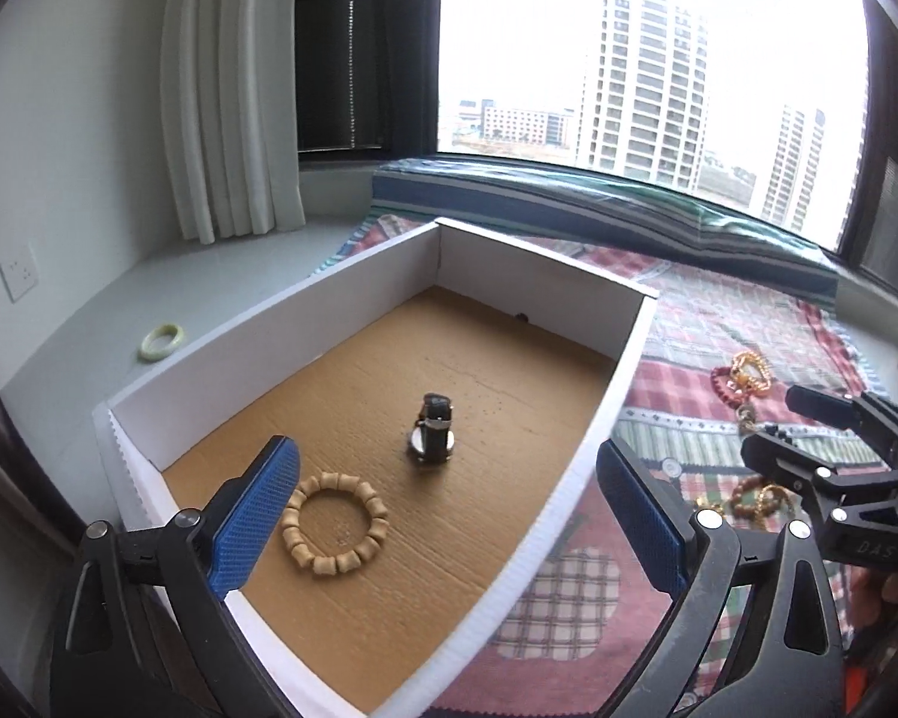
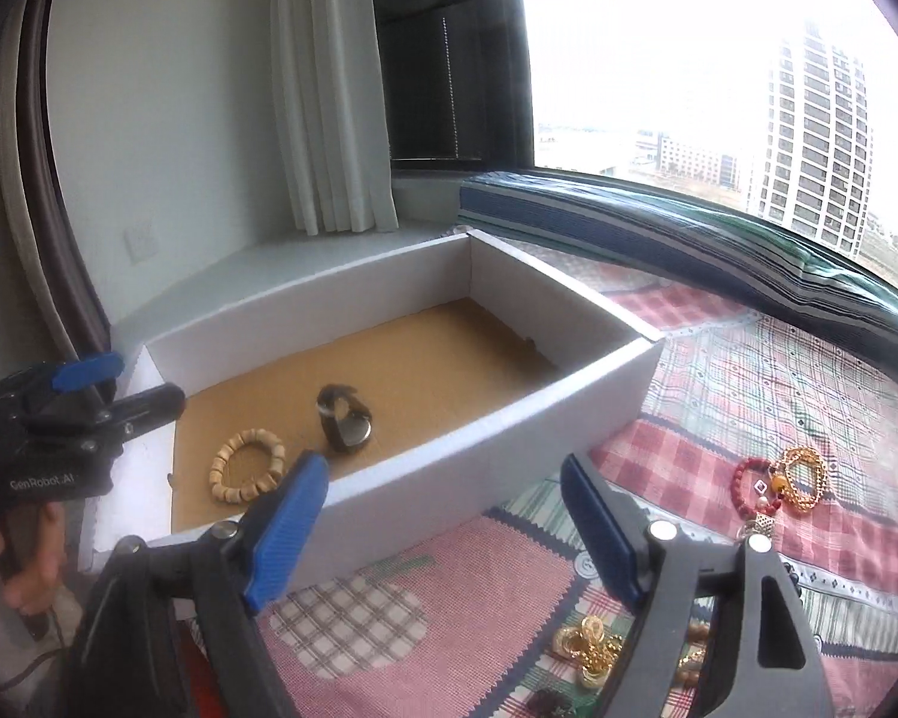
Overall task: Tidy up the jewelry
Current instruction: 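Move both tools back over the remaining jewelry on the quilt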
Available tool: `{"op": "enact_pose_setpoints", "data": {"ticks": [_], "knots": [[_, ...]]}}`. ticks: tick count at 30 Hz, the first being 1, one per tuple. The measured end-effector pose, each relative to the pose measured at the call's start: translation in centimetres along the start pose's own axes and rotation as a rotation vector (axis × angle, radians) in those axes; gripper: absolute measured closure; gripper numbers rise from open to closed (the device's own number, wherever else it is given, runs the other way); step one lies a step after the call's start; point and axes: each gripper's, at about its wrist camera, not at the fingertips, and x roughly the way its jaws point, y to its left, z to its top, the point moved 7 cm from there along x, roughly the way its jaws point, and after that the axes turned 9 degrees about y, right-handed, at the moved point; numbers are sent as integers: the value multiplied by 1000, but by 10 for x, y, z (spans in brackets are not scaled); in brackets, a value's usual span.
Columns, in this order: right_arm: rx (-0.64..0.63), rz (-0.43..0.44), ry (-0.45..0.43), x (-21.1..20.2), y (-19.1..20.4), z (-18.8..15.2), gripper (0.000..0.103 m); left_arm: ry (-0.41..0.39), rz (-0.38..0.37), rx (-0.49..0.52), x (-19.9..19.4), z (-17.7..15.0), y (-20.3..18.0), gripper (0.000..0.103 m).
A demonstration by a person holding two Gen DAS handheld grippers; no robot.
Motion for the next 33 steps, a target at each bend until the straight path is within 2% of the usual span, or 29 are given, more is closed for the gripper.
{"op": "enact_pose_setpoints", "data": {"ticks": [6, 10, 14, 18, 20, 25, 28, 33], "knots": [[65, -196, 27, -39, -59, -67, 21, 46, -196, 190, -13, -30, -92, 3], [146, -318, 84, -53, -100, -118, 21, 125, -261, 277, -2, -59, -135, 3], [242, -396, 135, -59, -130, -166, 21, 185, -237, 334, 24, -82, -156, 3], [310, -432, 201, -61, -146, -212, 21, 218, -174, 348, 57, -96, -150, 3], [331, -451, 221, -61, -149, -224, 21, 255, -186, 342, 73, -103, -147, 3], [379, -464, 237, -58, -158, -233, 21, 336, -135, 321, 113, -122, -141, 3], [376, -466, 242, -53, -158, -231, 21, 394, -138, 295, 125, -134, -137, 3], [371, -452, 271, -45, -156, -236, 21, 405, -146, 273, 127, -139, -132, 1]]}}
